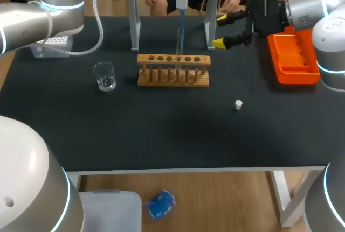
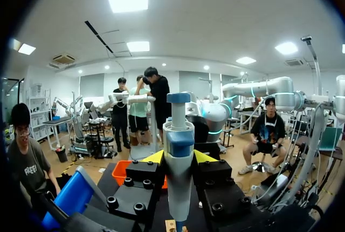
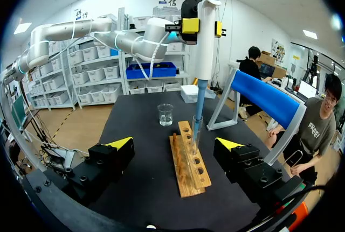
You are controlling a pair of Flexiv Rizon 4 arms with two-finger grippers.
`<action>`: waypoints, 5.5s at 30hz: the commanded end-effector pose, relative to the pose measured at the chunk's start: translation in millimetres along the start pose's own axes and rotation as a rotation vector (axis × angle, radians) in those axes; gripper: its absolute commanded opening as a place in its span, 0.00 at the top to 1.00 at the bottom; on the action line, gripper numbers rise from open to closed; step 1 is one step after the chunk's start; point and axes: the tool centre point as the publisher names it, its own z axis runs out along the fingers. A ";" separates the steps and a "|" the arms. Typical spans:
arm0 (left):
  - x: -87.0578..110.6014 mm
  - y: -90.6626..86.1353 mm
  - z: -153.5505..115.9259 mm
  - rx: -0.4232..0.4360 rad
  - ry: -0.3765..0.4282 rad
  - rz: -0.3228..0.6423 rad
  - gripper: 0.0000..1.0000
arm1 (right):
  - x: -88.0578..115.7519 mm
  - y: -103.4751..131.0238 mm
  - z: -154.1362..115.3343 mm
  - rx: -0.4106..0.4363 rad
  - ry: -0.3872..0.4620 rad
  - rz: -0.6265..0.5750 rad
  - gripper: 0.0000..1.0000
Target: Invert the test tube, pick up the pipette, mount the tip to pipette, aspirate from beaker and dispense into the tube, eject the tip, return the pipette, and cap with the stopper.
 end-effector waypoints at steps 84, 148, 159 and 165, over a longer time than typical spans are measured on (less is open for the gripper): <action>-0.9 -35.3 -10.8 -0.066 -0.017 0.061 1.00 | 0.0 -0.4 0.1 0.000 0.000 0.000 0.00; 4.9 -68.6 -5.7 -0.113 -0.010 0.097 1.00 | 0.0 -0.4 0.1 0.000 0.000 0.000 0.00; 10.3 -80.1 -5.7 -0.126 -0.016 0.108 1.00 | 0.0 -0.4 0.1 0.000 0.000 0.000 0.00; 16.5 -85.5 -5.4 -0.136 -0.021 0.112 1.00 | 0.0 -0.4 0.1 0.000 0.000 0.000 0.00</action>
